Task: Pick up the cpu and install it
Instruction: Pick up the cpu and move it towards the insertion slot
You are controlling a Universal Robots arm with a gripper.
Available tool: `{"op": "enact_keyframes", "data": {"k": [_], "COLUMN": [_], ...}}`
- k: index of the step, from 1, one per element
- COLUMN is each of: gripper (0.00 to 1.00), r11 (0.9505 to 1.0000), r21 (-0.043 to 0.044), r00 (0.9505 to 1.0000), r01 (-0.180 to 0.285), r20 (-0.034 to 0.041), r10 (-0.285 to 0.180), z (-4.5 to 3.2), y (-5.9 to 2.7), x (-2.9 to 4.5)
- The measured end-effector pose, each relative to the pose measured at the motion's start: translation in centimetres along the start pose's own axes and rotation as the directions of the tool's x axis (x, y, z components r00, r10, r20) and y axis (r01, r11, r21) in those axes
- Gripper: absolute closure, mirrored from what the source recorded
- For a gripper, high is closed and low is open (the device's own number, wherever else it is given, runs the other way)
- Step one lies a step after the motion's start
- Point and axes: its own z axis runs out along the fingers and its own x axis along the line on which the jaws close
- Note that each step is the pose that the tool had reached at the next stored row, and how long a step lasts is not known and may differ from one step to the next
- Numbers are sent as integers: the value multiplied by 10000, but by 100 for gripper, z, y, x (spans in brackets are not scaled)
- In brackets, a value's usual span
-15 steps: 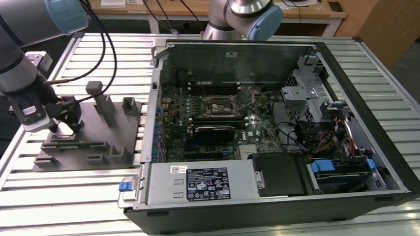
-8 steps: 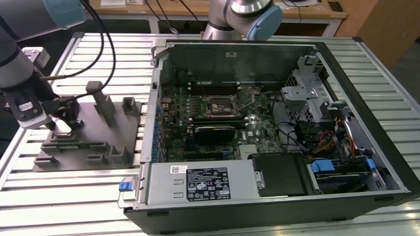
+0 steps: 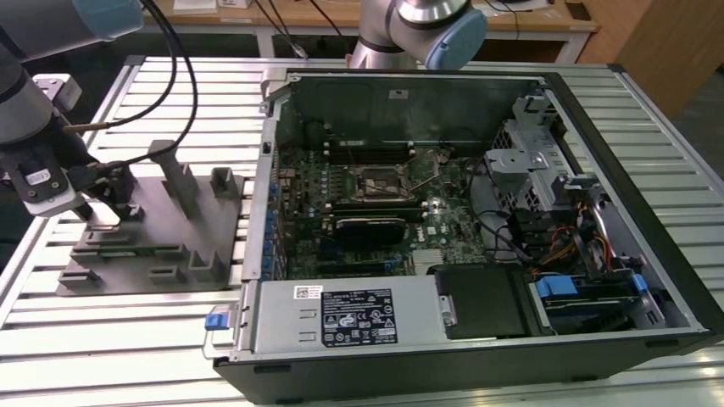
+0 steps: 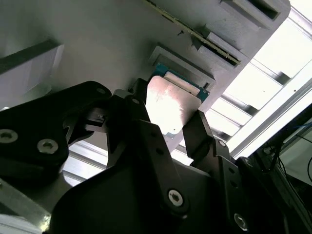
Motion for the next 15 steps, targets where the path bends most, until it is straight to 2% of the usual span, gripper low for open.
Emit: {"op": "enact_keyframes", "data": {"k": [15], "gripper": [46], "r11": [10000], "r21": [-3], "r00": [10000], "r01": [68], "r20": [-13], "r10": [-68], "z": [107], "y": [-7], "x": [11]}}
